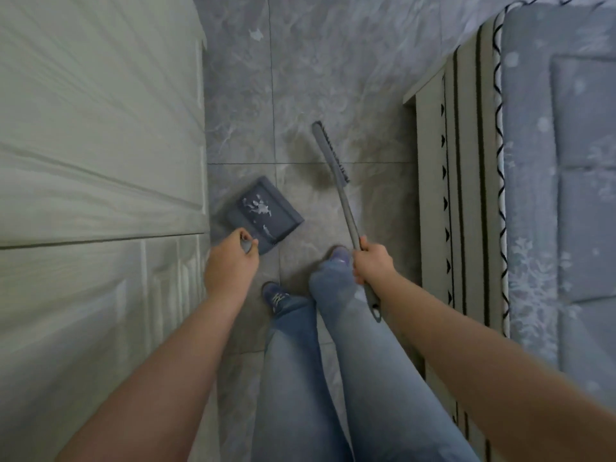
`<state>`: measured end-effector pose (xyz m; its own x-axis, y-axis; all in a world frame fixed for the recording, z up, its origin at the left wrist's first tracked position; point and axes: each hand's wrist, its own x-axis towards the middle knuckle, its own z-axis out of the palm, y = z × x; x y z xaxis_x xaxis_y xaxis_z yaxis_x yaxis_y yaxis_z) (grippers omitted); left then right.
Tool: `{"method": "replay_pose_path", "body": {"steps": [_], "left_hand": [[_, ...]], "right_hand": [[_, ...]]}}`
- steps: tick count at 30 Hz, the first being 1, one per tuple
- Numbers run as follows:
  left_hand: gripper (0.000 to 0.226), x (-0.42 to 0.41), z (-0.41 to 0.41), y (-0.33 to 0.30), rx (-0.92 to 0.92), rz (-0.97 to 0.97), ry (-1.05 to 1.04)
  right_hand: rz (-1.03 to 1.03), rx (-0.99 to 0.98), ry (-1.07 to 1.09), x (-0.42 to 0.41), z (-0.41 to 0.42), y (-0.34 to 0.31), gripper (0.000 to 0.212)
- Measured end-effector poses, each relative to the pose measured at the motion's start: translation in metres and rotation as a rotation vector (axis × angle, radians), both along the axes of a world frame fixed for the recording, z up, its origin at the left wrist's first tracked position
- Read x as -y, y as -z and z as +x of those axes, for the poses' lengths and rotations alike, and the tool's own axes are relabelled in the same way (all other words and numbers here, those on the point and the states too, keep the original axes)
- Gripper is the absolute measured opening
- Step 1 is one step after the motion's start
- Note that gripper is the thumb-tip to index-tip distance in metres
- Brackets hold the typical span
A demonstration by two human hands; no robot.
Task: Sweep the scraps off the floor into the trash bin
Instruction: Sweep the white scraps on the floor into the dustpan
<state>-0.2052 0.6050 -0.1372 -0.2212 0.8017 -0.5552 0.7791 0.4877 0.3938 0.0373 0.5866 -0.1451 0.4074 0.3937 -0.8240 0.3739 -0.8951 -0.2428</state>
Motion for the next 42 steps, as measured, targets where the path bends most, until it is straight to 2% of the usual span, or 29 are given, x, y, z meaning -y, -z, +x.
{"method": "replay_pose_path", "body": {"steps": [4,8,14,18,22,27,31,34,36,37,39,42], "left_hand": [[0.017,-0.029,0.013,-0.001,-0.115,0.008,0.278],[0.022,-0.058,0.047,0.006,-0.141,0.033,0.458],[0.022,-0.099,0.096,0.008,-0.146,0.048,0.535],[0.024,-0.125,0.138,0.009,-0.135,0.015,0.615],[0.024,-0.141,0.179,0.009,-0.141,-0.005,0.678],[0.024,-0.158,0.217,0.009,-0.147,-0.032,0.765],[0.023,-0.164,0.230,0.012,-0.127,-0.027,0.779],[0.022,-0.165,0.233,0.010,-0.153,-0.010,0.810],[0.022,-0.163,0.232,0.006,-0.158,-0.004,0.808],[0.021,-0.164,0.232,0.005,-0.148,0.000,0.807],[0.020,-0.166,0.233,0.002,-0.125,-0.012,0.802],[0.021,-0.177,0.231,-0.003,-0.104,-0.059,0.801]], "right_hand": [[-0.053,0.052,0.115,-0.026,0.055,0.025,0.050],[-0.189,0.035,0.056,-0.046,0.097,0.035,0.038],[-0.171,-0.099,0.098,-0.007,0.059,0.035,0.026],[-0.078,-0.244,0.240,0.023,0.065,0.011,0.033],[-0.047,-0.173,0.316,0.044,0.094,-0.013,0.034],[-0.133,-0.074,0.521,0.030,0.175,0.009,0.056],[-0.218,-0.063,0.543,-0.008,0.215,0.014,0.046],[-0.226,-0.113,0.524,-0.030,0.188,0.008,0.035],[-0.219,-0.197,0.516,-0.035,0.155,0.004,0.015],[-0.204,-0.226,0.545,-0.037,0.139,0.000,0.012],[-0.136,-0.284,0.679,-0.039,0.109,-0.008,0.025],[-0.065,-0.307,0.836,-0.038,0.074,-0.025,0.029]]}}
